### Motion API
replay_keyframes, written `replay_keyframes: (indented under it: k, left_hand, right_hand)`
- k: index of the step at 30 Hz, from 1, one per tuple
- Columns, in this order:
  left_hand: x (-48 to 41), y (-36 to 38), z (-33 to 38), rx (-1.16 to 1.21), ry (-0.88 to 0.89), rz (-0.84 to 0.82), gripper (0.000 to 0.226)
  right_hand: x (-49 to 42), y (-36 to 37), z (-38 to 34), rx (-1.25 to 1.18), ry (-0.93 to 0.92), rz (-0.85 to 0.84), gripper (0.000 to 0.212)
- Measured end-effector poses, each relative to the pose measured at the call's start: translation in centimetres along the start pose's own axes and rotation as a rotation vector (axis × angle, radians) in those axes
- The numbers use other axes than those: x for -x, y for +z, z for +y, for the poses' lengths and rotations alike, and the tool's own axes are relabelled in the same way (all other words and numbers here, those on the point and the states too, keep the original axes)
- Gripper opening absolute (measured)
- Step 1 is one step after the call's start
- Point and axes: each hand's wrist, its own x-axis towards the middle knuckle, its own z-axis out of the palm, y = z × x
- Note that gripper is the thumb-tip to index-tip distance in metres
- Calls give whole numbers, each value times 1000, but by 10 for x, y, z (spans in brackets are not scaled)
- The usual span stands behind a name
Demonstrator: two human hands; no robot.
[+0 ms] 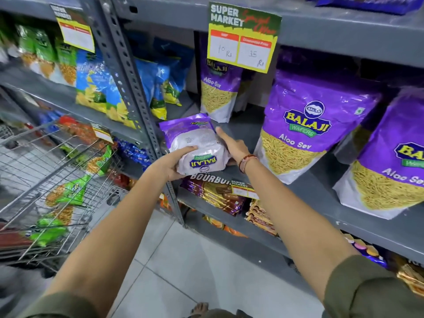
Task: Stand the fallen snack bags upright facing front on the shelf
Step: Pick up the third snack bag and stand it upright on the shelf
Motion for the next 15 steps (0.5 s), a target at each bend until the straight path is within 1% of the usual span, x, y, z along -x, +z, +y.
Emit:
replay_keyframes:
  k: [1, 3, 4, 5, 7, 8, 9, 10, 11, 12, 13, 14, 15]
  left_hand:
    - [3, -2, 0, -9, -12, -5, 18]
    - [14, -4, -1, -50, -39, -32, 15]
    - [19, -5, -4, -82, -47, -36, 16]
    - [22, -8, -7, -124, -49, -47, 18]
    - [28, -16, -11, -215, -35, -72, 34]
    - [29, -21, -11, -251, -25, -75, 44]
    - [27, -26, -11, -264, -8, -59, 48]
    - [27, -30, -10, -260, 22, -47, 44]
    - [27, -33, -7, -242, 68, -28, 40]
    - [25, -36, -4, -210, 124, -13, 41]
    - [24, -37, 3, -191, 188, 2, 47]
    - [22, -37, 5, -184, 246, 25, 51]
    - [23, -35, 12, -197, 310, 51, 48]
  right_hand:
    - [-2, 1, 2, -42, 45, -80, 96]
    - [4, 4, 1, -185, 103, -293, 69]
    - [2, 6, 3, -259, 112, -384, 60]
    - [2, 7, 4, -307, 114, -439, 56]
    - [-1, 14, 10, -345, 96, -462, 54]
    - [-2, 18, 13, -376, 83, -452, 56]
    - [-3, 21, 15, -400, 68, -420, 58]
    - [-4, 22, 16, -418, 34, -379, 55]
    - [-5, 21, 16, -427, -10, -337, 45]
    - [-5, 20, 14, -419, -63, -318, 35]
    - [-4, 18, 8, -400, -127, -320, 27]
    - [-3, 14, 4, -371, -186, -320, 23]
    - [-3, 12, -4, -350, -254, -315, 22]
